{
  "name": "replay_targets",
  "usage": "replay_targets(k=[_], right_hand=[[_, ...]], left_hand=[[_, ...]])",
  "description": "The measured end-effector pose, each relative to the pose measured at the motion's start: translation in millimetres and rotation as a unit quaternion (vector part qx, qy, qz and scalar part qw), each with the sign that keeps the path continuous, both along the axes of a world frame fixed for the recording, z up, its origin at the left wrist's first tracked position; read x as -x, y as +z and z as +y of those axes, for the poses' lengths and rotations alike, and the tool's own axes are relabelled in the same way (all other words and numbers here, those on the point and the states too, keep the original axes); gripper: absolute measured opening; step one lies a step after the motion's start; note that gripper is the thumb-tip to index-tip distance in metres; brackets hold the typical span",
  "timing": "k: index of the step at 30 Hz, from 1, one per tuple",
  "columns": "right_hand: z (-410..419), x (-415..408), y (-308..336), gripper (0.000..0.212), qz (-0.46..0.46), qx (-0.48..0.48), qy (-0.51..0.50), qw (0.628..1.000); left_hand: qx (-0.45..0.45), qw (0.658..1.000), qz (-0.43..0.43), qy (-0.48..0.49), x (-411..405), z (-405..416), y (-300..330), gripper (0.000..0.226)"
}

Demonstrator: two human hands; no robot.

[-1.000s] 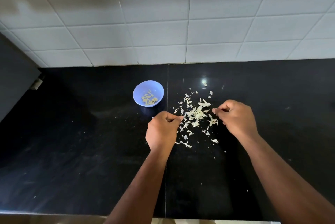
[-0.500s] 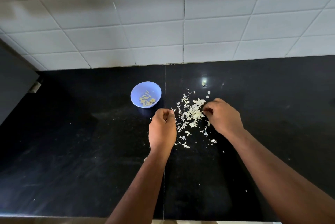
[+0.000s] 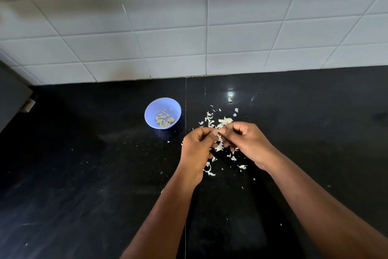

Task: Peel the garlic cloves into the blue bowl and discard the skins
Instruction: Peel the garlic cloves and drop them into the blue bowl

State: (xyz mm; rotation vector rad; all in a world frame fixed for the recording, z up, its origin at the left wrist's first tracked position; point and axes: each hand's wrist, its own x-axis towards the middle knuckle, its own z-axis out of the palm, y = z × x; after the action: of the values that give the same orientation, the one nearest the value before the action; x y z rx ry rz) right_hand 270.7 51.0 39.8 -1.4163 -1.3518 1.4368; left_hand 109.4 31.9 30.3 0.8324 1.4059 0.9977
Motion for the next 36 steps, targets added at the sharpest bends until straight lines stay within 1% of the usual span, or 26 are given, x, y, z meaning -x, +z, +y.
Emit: replay_targets(k=[3,5,7,9,10,11,12,13,14,16,18,19,20,22,24,26,27,28,30,31,32,33,34,36], right_hand=[[1,-2,2,0.011,0.069,0.017,-0.020,0.997],[1,-1,4,0.012,0.113,0.028,-0.034,0.993],[3,0,5,0.010,0.117,0.037,-0.046,0.991],[9,-2,4,0.006,0.084,0.044,-0.054,0.994],[14,-6,4,0.004,0.034,0.036,-0.057,0.997],[21,-12,4,0.005,-0.056,0.009,-0.058,0.997],[27,-18,4,0.008,-0.169,-0.033,-0.056,0.983],[32,-23,5,0.010,-0.270,-0.078,-0.053,0.958],[36,-27,4,0.010,-0.336,-0.116,-0.050,0.933],[37,-28,-2,0.012,-0.415,-0.148,-0.026,0.897],[32,-24,-15,0.014,-0.491,-0.131,0.033,0.861],[29,-23,-21,0.016,-0.505,-0.120,0.048,0.853],[28,-23,-23,0.016,-0.503,-0.113,0.047,0.856],[29,-25,-21,0.014,-0.474,-0.115,0.020,0.873],[30,-25,-16,0.012,-0.436,-0.152,-0.017,0.887],[29,-24,-14,0.010,-0.416,-0.198,-0.052,0.886],[28,-24,-16,0.010,-0.426,-0.205,-0.049,0.880],[27,-24,-19,0.011,-0.448,-0.194,-0.031,0.872],[25,-24,-25,0.016,-0.491,-0.142,0.007,0.859],[27,-25,-26,0.016,-0.493,-0.126,0.013,0.861],[28,-25,-25,0.014,-0.480,-0.116,0.012,0.870],[28,-25,-24,0.012,-0.441,-0.108,-0.001,0.891],[26,-24,-21,0.010,-0.375,-0.095,-0.026,0.922],[18,-16,-14,0.008,-0.193,-0.050,-0.089,0.976]], left_hand=[[-0.009,1.000,-0.011,0.007,-2,4,-1,0.007],[-0.016,1.000,-0.009,0.008,-3,6,-1,0.008],[-0.021,1.000,0.001,0.001,-5,8,0,0.008],[-0.016,1.000,0.019,0.008,-7,10,-1,0.007],[-0.010,0.999,0.023,0.020,-8,10,-2,0.007],[-0.003,0.999,0.022,0.038,-8,11,-3,0.006],[0.002,0.998,0.017,0.053,-7,12,-4,0.007],[0.007,0.998,0.014,0.063,-7,13,-6,0.007],[0.010,0.998,0.014,0.068,-7,13,-7,0.008],[0.010,0.997,0.016,0.075,-5,13,-9,0.009],[0.012,0.997,0.018,0.075,-5,14,-9,0.010],[0.011,0.997,0.019,0.073,-5,14,-9,0.010],[0.011,0.997,0.024,0.069,-6,15,-9,0.011],[0.011,0.998,0.031,0.062,-6,15,-7,0.011],[0.009,0.998,0.024,0.058,-7,17,-6,0.011],[0.009,0.998,0.020,0.061,-8,17,-7,0.011],[0.009,0.998,0.020,0.064,-8,17,-7,0.011],[0.009,0.998,0.021,0.065,-8,18,-7,0.011],[0.011,0.998,0.022,0.065,-10,18,-6,0.011],[0.011,0.998,0.024,0.064,-10,17,-5,0.010],[0.012,0.998,0.027,0.061,-11,17,-3,0.009],[0.017,0.998,0.031,0.055,-11,17,-2,0.010],[0.023,0.998,0.031,0.046,-11,17,-1,0.011],[0.038,0.999,0.016,0.030,-11,16,1,0.013]])
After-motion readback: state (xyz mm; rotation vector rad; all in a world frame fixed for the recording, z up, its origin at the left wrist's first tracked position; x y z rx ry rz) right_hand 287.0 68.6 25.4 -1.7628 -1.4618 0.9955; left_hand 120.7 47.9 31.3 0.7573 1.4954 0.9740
